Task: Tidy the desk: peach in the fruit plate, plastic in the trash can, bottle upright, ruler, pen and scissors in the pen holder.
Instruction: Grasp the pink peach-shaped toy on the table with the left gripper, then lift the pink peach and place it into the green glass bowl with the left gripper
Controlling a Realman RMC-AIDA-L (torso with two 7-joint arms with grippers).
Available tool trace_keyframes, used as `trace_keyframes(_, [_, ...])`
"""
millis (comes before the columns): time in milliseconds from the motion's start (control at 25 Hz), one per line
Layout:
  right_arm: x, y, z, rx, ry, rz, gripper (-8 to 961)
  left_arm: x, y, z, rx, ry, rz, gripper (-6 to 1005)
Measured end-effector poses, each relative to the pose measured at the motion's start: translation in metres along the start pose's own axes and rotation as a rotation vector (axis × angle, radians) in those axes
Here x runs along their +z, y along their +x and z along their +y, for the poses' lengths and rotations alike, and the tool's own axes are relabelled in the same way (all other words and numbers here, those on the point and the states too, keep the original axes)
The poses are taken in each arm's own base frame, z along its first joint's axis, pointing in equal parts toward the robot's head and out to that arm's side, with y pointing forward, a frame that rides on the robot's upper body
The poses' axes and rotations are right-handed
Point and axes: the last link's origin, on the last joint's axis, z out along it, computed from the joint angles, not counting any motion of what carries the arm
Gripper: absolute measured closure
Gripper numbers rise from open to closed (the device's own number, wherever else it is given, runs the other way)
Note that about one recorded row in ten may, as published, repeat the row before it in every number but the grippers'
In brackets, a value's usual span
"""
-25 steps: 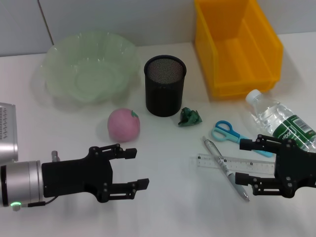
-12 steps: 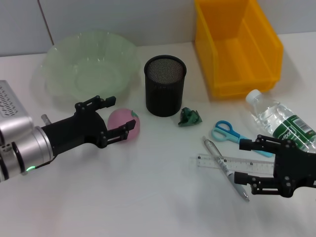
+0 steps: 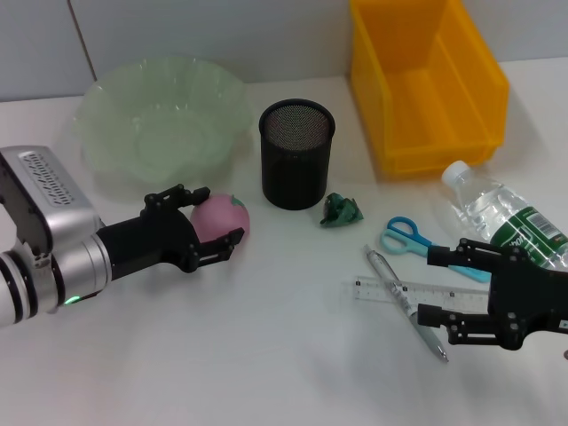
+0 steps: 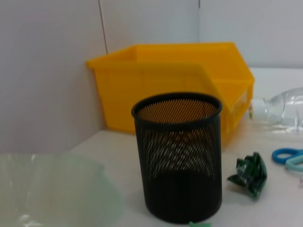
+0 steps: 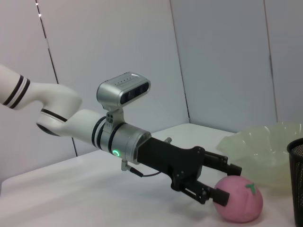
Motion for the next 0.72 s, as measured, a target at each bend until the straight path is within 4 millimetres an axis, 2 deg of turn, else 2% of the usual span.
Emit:
trace_keyframes(440, [0.005,0.0007,-0.0012,0.009,0.001,-0.003,134,0.0059,-0.0033,-0.0032,-0.014,0.015,-0.052,200])
trace_keyframes(640, [0.0053,0.0007,-0.0015,0.008,0.002,-0.003,134,0.0056,-0.0035,-0.005,-0.015,0.026,-0.055,346])
trace_keyframes(720, [0.0053,0.0008,-0.0015,0.009,0.002,-0.003,134,0.005,-0.0017,-0.0048,-0.015,0.023,-0.042,482])
